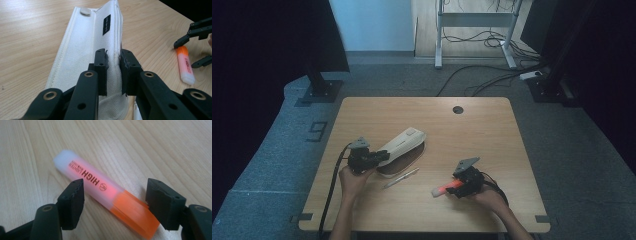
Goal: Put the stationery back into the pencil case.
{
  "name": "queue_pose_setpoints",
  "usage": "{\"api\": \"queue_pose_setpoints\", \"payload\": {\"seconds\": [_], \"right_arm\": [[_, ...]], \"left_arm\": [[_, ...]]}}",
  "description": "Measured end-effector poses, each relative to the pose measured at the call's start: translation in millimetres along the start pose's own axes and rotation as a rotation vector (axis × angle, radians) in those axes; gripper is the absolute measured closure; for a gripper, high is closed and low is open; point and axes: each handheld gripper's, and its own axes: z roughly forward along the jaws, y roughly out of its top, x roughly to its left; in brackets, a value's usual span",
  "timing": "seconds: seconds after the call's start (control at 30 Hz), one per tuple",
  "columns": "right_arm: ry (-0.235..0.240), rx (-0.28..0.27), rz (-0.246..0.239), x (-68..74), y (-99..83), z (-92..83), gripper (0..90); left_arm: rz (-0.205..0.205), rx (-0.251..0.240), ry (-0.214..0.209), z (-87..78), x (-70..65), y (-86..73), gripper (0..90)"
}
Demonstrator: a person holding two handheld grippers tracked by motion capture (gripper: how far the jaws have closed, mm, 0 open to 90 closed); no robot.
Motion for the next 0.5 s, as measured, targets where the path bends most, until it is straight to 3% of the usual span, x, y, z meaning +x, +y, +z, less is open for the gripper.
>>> {"api": "queue_pose_setpoints", "payload": {"seconds": [0.23, 0.37, 0.5], "right_arm": [[-0.001, 0.002, -0.024, 2.2, -1.7, -0.7, 45.3], [0.011, 0.018, -0.078, 6.5, 1.4, -0.4, 57.3], [0.029, 0.017, -0.069, 6.3, 2.8, 0.1, 65.1]], "left_arm": [[0.000, 0.002, -0.002, 0.2, 0.0, -0.1, 76.8], [0.000, 0.002, 0.000, 0.3, -0.3, -0.1, 76.8], [0.001, 0.002, 0.000, 0.2, -0.3, 0.0, 76.8]]}}
